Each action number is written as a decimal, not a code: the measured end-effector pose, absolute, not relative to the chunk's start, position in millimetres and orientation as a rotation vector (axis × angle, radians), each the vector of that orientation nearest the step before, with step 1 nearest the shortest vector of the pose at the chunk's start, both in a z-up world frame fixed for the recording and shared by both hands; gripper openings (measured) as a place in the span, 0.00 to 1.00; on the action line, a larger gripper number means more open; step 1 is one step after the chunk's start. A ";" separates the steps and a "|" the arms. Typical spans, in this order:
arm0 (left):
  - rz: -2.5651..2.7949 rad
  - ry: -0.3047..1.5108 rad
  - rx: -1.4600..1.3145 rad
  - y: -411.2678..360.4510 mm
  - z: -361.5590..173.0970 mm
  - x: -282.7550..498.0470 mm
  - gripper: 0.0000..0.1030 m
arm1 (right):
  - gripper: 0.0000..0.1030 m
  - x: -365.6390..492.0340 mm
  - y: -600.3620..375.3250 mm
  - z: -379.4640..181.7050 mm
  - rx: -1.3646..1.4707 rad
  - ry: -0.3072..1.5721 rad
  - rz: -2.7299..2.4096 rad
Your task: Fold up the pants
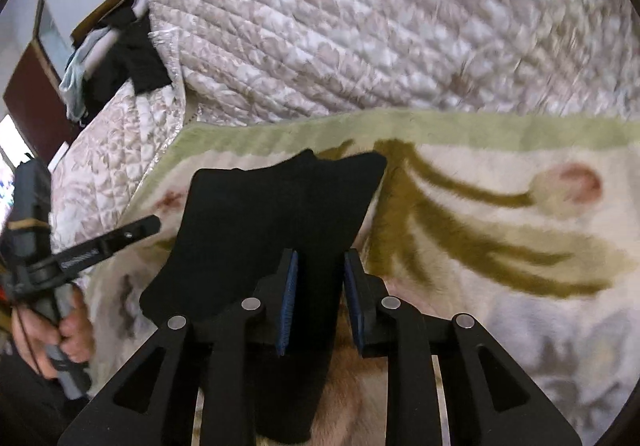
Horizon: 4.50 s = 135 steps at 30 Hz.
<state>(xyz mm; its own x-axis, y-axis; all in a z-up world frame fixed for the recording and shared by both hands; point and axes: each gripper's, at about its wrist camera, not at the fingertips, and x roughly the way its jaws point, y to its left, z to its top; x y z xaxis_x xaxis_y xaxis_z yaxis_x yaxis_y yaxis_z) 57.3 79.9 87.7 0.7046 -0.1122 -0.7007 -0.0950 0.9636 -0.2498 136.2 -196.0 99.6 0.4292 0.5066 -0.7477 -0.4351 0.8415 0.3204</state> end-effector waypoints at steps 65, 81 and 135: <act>0.085 0.914 -0.138 28.3 34.0 -30.9 0.49 | 0.45 23.6 -193.2 62.0 -0.188 1.043 0.530; 0.077 0.915 -0.103 21.6 31.9 -30.2 0.60 | 0.49 22.6 -190.1 60.8 -0.198 1.032 0.530; 0.066 0.934 -0.098 17.8 29.3 -27.2 0.72 | 0.50 21.1 -188.4 61.4 -0.201 1.031 0.526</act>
